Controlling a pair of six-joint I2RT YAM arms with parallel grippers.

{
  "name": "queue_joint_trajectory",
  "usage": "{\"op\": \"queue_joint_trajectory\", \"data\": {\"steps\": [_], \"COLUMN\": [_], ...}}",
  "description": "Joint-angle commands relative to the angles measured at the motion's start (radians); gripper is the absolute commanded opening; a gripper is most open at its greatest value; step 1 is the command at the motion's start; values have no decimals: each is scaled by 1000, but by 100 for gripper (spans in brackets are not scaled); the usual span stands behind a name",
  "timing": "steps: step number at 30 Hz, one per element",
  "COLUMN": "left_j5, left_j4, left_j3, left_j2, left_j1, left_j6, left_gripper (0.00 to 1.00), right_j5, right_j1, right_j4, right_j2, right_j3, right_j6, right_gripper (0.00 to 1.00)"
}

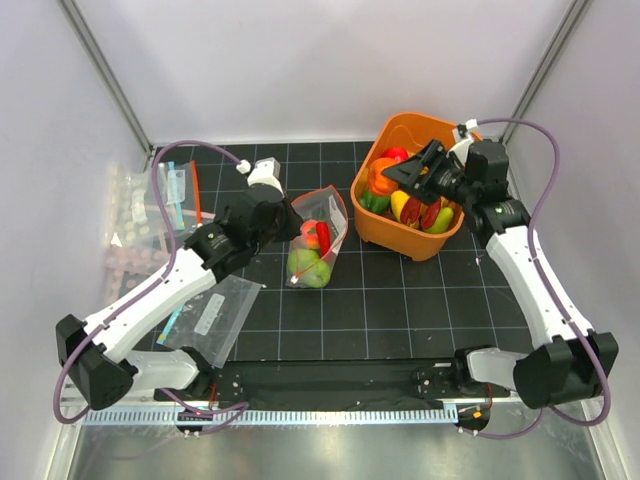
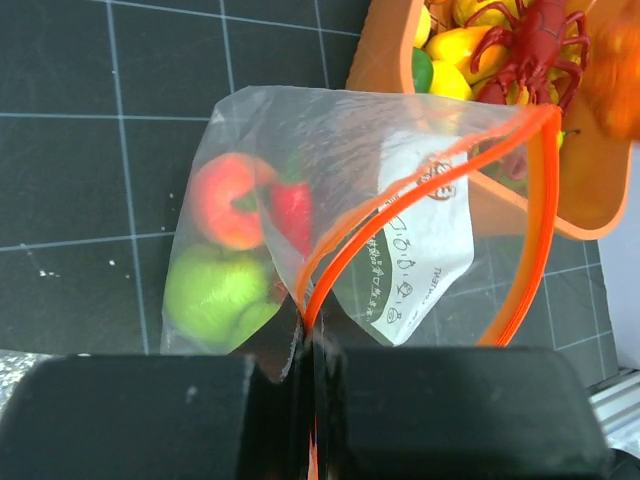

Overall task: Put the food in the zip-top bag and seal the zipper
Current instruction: Pick up the fake vegetable from the bin, then place the fake vegetable in the zipper food storage bag.

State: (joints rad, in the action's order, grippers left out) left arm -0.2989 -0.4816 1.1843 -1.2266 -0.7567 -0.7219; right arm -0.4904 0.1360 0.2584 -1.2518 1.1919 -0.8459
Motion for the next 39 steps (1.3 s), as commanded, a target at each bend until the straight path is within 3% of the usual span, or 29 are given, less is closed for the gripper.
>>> {"op": "queue_joint_trajectory", "data": {"steps": [1,7,15,26,27,29,32,33,39], "left_j5": [33,64,83,110,110,110,109,106,86], "left_j4": [38,34,-46,-72,-77,-81,-92,-97,-114], "left_j3": [60,100,144,153,153,153,153,153,166], "left_j2": [-30,-60,-106,-86,-86,-82,-76,-74,-80], "left_j1": [3,2,3,2,3,3,3,3,3], "left_j6": [-16,-66,-131,-217,-229,-238,-255,-263,-271], "left_gripper": [0,0,0,0,0,0,0,0,0], "right_j5": [-31,13,39,206,222,263,321,329,308], "right_j1": [66,230,304,447,464,470,471,473,471], "right_j4": [76,111,125,192,221,306,372,374,439], "right_j2": [78,117,158,-24,-67,-98,-103,-81,-46], "right_j3": [5,28,-15,96,112,155,186,189,270], "right_j6": [85,96,96,160,169,192,225,232,239], "right_gripper": [1,1,1,1,15,55,95,100,99]}}
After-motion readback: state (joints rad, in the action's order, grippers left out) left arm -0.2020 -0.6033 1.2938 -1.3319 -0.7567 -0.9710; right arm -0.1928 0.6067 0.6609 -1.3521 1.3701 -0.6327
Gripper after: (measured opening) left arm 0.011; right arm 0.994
